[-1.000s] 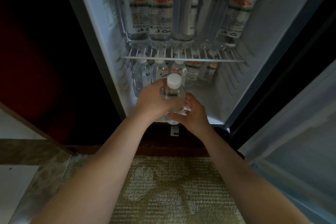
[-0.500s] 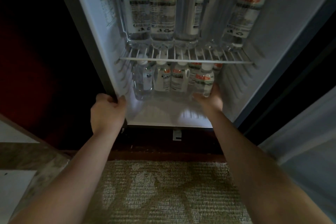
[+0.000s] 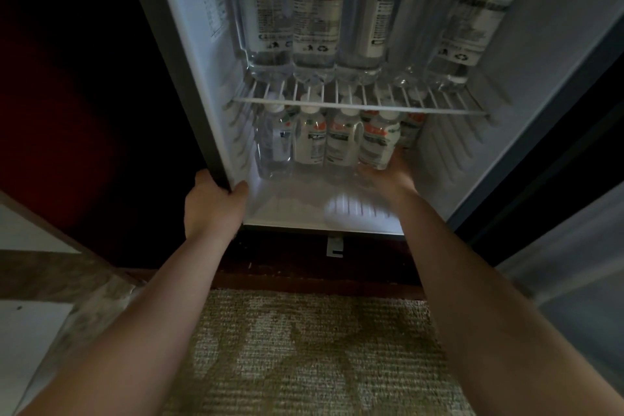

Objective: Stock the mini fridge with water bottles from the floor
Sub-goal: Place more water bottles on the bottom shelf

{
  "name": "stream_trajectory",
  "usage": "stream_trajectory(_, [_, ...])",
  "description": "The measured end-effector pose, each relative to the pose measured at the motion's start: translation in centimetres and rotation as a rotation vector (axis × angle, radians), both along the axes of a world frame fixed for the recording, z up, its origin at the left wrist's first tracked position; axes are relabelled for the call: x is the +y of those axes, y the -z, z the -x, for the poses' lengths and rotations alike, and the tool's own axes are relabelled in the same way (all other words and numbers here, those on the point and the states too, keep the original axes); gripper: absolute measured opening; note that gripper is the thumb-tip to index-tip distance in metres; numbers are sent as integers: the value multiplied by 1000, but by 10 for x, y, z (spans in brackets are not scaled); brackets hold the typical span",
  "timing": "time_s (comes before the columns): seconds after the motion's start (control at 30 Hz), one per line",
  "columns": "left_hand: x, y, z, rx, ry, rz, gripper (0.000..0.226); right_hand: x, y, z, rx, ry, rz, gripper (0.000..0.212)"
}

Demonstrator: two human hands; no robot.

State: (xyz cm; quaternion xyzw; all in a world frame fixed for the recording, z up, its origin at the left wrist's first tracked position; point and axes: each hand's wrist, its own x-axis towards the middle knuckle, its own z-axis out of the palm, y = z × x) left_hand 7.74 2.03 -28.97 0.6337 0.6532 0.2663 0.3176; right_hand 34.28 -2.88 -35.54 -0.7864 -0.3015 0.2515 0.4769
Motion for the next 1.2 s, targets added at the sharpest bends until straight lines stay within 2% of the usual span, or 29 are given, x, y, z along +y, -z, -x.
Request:
stream_trajectory(0.1, [-2,0,2,-23,-39,92,49,-12,1,11,-69,115,61,73])
stream_trajectory(0.13, [-4,-1,2,1,-21,121,48,-18,-1,16,-106,149,89,72])
stream_trajectory(0.2, [-7,-4,5,62,45,191,43,-32,-9,25,-149,158,192,45])
stream_trajectory(0.27, [-11,-11,8,116,129,272,38,-40,-19,33,-195,38,288,20])
stream_trajectory(0.33, [-19,-21,11,143,221,329,36,-44,-32,44,-160,-169,376,16])
stream_trajectory(0.43, [-36,-37,16,128,353,375,33,-52,-62,66,-18,-479,615,25])
stream_trajectory(0.5, [-50,-51,20,136,442,423,35,-61,-84,83,-46,-580,679,34])
stream_trajectory(0.7, [-81,-95,47,158,534,417,37,-84,-151,132,-326,-676,630,35])
stream_trajectory(0.9, [-106,-136,114,190,556,395,34,-113,-215,206,-452,-745,578,38])
stream_trajectory(1.03, [-115,-145,169,207,518,381,31,-132,-240,264,-445,-785,524,43])
stream_trajectory(1.2, [-133,-151,267,155,404,348,26,-146,-252,359,-431,-863,508,37])
